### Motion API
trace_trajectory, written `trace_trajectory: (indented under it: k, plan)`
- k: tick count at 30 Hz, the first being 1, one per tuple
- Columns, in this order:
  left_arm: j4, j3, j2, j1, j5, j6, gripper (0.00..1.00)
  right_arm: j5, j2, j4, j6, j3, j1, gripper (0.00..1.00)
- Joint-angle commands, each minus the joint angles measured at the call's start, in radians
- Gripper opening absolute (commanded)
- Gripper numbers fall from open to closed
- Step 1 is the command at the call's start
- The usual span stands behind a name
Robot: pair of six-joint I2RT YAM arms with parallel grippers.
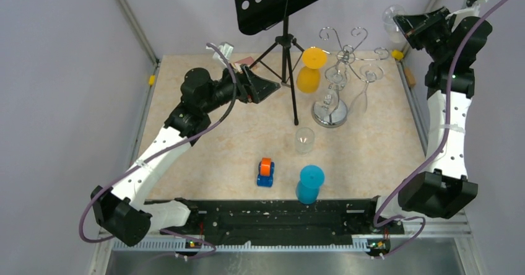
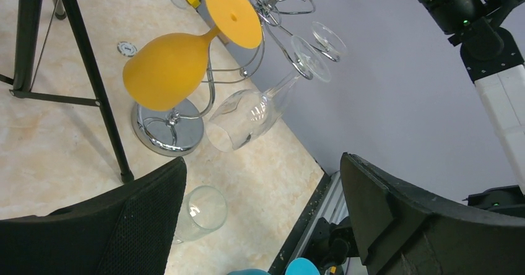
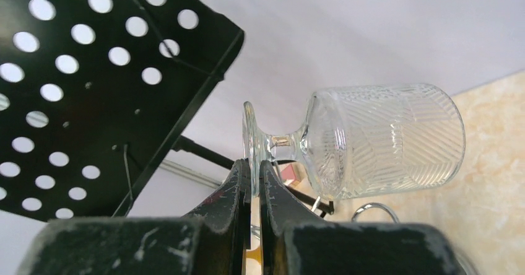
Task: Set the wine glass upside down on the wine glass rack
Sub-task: Turn the wine glass upside down at the wine rack.
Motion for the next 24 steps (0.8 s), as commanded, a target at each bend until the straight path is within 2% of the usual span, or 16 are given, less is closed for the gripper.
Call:
trace_trajectory:
  k: [1,9,24]
  plan:
    - [0.077,0.058,0.012,-0.002,0.024,0.020,0.96,0.027,-0.001,0.155,0.041,-0.009,-0.018,0.00]
    - [0.097,0.081,0.041,-0.002,0.037,0.006,0.97,0.012,0.051,0.183,0.078,-0.076,-0.027,0.00]
    - [0.112,0.103,0.036,-0.002,0.024,-0.019,0.98,-0.136,0.135,0.295,0.207,-0.192,-0.046,0.00]
